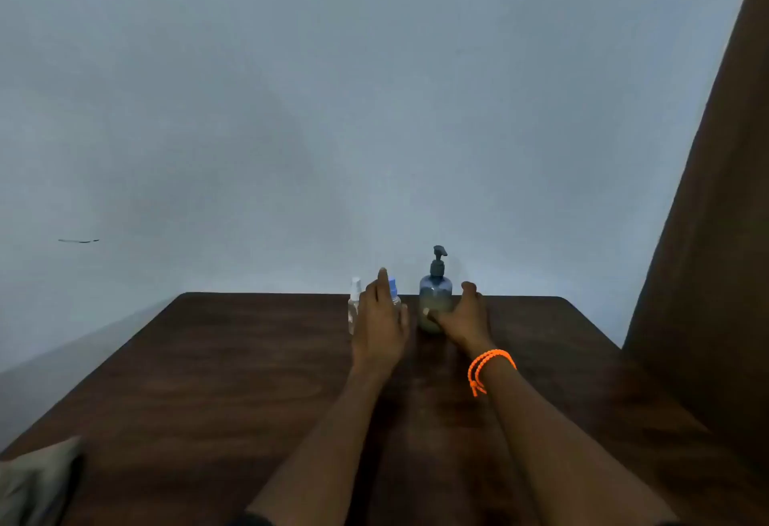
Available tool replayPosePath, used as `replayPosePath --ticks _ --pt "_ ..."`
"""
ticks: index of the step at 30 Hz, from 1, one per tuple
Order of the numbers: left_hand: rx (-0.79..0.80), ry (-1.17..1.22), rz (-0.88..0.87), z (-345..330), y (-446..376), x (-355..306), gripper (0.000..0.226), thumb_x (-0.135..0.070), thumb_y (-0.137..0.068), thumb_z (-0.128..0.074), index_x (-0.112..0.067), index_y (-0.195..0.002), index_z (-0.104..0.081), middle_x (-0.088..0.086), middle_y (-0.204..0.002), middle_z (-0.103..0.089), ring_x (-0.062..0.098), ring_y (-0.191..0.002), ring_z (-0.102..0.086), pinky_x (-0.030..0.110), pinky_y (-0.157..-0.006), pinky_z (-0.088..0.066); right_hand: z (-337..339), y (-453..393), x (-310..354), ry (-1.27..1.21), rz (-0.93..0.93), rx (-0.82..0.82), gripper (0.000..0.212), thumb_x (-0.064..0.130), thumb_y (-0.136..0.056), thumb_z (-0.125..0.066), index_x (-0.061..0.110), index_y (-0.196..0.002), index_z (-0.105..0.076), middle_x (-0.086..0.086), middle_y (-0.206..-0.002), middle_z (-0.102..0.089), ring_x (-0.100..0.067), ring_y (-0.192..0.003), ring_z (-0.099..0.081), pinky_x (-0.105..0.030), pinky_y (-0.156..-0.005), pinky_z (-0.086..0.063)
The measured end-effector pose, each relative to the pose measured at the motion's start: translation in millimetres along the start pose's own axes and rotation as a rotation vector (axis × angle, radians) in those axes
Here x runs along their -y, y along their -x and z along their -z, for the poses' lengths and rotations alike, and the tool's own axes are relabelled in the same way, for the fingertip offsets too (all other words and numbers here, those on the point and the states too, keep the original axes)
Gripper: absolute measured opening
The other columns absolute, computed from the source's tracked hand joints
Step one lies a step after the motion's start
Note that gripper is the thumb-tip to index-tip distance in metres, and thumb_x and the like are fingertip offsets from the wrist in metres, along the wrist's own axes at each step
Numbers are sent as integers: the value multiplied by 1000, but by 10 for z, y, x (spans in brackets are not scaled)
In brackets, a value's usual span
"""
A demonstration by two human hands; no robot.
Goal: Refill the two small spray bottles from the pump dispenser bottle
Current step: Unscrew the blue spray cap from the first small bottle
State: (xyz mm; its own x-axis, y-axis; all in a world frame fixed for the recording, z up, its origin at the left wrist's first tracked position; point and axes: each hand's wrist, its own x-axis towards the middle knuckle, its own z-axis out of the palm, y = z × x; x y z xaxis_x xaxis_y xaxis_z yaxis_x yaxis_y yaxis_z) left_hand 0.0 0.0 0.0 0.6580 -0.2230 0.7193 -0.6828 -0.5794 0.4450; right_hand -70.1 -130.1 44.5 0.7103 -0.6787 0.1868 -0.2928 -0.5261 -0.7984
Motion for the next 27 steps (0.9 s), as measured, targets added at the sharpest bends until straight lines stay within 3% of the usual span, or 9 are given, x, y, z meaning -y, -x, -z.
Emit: replayPosePath --ticks 6,8,10,13,15,17,20,24,27 --pt "56 -28 165 -10 -16 -108 53 -21 -94 -66 -4 -142 -52 12 -122 -69 35 -130 -58 48 -114 -44 -116 -157 -21 -119 -35 35 77 47 -62 -83 17 -126 -53 -5 -116 -65 -23 -101 -65 -36 -84 -56" --pt "63 -74 170 -22 -40 -100 54 -25 -91 -71 -4 -138 -55 11 -116 -71 35 -126 -62 43 -100 -53 -96 -134 86 -163 -24 29 57 39 -69 -83 17 -115 -58 -3 -107 -68 -22 -96 -66 -34 -83 -56" --pt "85 -122 163 -80 -54 -68 57 -33 -89 -74 -4 -135 -59 10 -112 -72 35 -124 -64 42 -94 -56 -121 -154 112 -189 -11 21 26 32 -77 -77 15 -90 -62 -4 -87 -70 -24 -84 -68 -37 -80 -57" --pt "130 -175 188 -136 -91 -69 68 -47 -78 -83 -5 -128 -66 10 -107 -75 35 -115 -70 43 -87 -60 -208 -229 84 -186 21 39 28 35 -68 -71 10 -75 -59 -5 -63 -65 -26 -65 -69 -48 -70 -61" --pt "157 -191 210 -158 -81 -86 68 -52 -70 -88 -8 -119 -71 6 -98 -76 30 -99 -75 37 -72 -62 -232 -262 29 -184 36 58 29 38 -63 -67 12 -72 -58 -6 -62 -67 -23 -60 -69 -50 -62 -60" --pt "159 -136 202 -194 -56 -69 51 -46 -82 -81 -11 -117 -70 5 -99 -74 28 -98 -73 38 -77 -59 -190 -201 42 -196 48 51 21 27 -67 -75 16 -72 -57 -2 -66 -66 -20 -66 -67 -42 -65 -58" --pt "130 -31 218 -256 -17 2 29 -34 -98 -62 -10 -115 -66 8 -108 -70 27 -106 -65 37 -89 -51 -116 -75 59 -191 59 47 23 19 -70 -81 18 -84 -62 1 -76 -65 -23 -80 -68 -39 -77 -58" --pt "205 86 250 -76 53 -76 34 -34 -103 -55 -9 -125 -62 8 -124 -63 23 -121 -56 33 -95 -47 -37 43 24 -181 39 69 33 16 -73 -84 28 -78 -53 -5 -84 -64 -25 -86 -65 -42 -84 -57" --pt "234 77 237 110 182 -81 35 -37 -100 -60 -10 -123 -63 11 -135 -56 28 -136 -46 36 -97 -48 29 192 -49 -209 23 93 35 17 -72 -85 30 -78 -53 7 -82 -63 -17 -84 -63 -42 -87 -57"
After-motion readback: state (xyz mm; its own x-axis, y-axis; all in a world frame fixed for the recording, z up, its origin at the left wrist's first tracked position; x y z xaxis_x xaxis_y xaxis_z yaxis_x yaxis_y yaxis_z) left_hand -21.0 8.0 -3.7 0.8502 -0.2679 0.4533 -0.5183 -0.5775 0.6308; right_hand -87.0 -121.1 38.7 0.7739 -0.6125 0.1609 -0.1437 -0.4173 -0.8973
